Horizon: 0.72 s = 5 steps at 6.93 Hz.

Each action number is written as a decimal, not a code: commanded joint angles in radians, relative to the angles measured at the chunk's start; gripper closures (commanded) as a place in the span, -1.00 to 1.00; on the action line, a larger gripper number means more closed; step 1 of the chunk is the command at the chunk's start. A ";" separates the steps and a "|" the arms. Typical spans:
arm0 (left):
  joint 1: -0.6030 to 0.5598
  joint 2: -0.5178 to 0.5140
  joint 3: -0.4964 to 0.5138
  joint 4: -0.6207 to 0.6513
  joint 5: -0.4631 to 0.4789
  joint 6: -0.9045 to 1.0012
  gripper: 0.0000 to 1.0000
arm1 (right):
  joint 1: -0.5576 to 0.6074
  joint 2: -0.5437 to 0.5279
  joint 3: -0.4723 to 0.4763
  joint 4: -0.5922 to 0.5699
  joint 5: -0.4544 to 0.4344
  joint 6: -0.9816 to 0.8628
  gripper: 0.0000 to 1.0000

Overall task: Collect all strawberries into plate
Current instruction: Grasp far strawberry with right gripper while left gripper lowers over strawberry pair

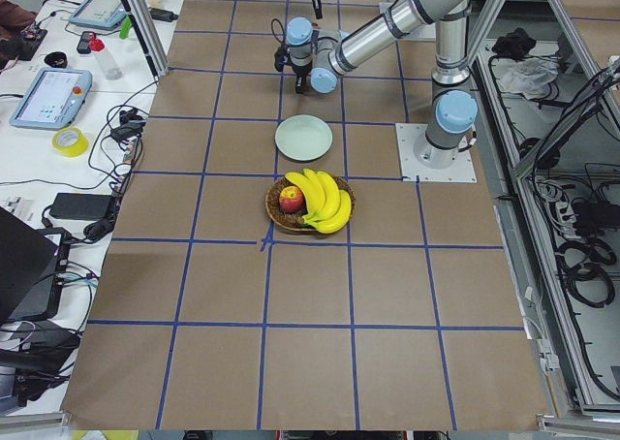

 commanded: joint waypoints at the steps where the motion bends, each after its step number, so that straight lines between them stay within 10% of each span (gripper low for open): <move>1: -0.005 -0.002 0.002 0.002 0.033 0.007 -0.51 | 0.010 0.043 -0.012 -0.016 0.038 0.003 -0.59; 5: -0.006 -0.011 -0.003 0.000 0.050 0.011 -0.11 | 0.030 0.094 -0.014 -0.153 0.040 -0.003 -0.48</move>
